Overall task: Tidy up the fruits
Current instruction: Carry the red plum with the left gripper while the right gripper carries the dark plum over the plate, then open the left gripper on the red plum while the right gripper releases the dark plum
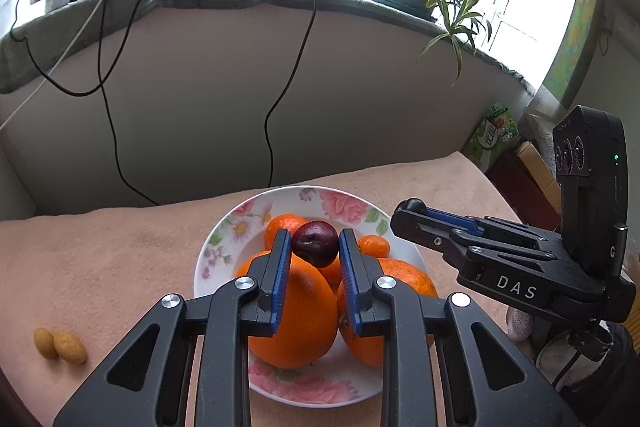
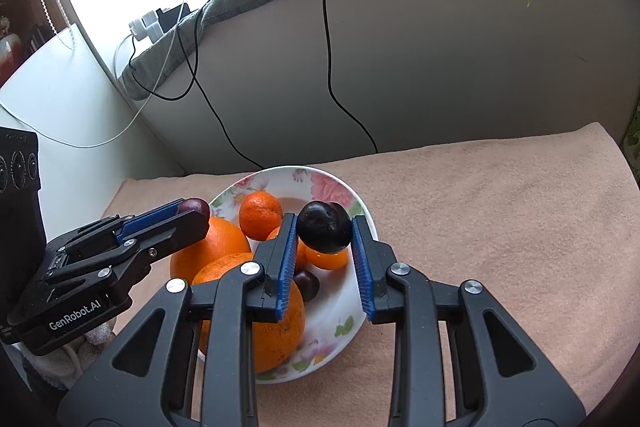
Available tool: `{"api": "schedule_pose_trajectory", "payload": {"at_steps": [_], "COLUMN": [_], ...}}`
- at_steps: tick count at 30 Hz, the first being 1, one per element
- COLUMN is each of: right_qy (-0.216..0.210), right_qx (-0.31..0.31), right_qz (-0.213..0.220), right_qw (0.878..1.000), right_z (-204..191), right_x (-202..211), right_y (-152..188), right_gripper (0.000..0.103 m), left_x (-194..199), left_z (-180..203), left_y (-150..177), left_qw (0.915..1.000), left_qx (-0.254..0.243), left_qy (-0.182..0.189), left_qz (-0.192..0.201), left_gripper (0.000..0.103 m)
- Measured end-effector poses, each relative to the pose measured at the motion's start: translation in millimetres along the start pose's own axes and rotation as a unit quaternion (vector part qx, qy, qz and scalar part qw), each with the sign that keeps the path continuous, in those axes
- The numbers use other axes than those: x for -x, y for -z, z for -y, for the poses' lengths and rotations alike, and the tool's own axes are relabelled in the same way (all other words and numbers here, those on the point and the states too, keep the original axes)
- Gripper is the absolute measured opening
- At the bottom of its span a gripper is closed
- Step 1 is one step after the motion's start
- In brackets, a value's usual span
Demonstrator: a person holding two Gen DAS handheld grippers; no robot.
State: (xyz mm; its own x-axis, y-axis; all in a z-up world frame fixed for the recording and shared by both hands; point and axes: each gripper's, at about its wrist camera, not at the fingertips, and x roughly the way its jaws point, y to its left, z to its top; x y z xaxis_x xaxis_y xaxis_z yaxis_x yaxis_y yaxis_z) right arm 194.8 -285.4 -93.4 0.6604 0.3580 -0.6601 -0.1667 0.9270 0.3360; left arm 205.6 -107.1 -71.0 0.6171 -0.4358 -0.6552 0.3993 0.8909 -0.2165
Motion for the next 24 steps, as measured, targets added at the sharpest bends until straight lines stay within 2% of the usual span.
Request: {"api": "schedule_pose_trajectory", "payload": {"at_steps": [24], "right_qy": [-0.018], "right_qx": [0.011], "right_qz": [-0.019], "right_qw": [1.0], "right_z": [-8], "right_x": [-13], "right_y": [-3], "right_gripper": [0.029], "left_x": [5], "left_z": [-1], "left_y": [-1], "left_qw": [1.0], "left_qx": [-0.002], "left_qy": [-0.006], "left_qz": [0.003], "left_gripper": [0.023]}}
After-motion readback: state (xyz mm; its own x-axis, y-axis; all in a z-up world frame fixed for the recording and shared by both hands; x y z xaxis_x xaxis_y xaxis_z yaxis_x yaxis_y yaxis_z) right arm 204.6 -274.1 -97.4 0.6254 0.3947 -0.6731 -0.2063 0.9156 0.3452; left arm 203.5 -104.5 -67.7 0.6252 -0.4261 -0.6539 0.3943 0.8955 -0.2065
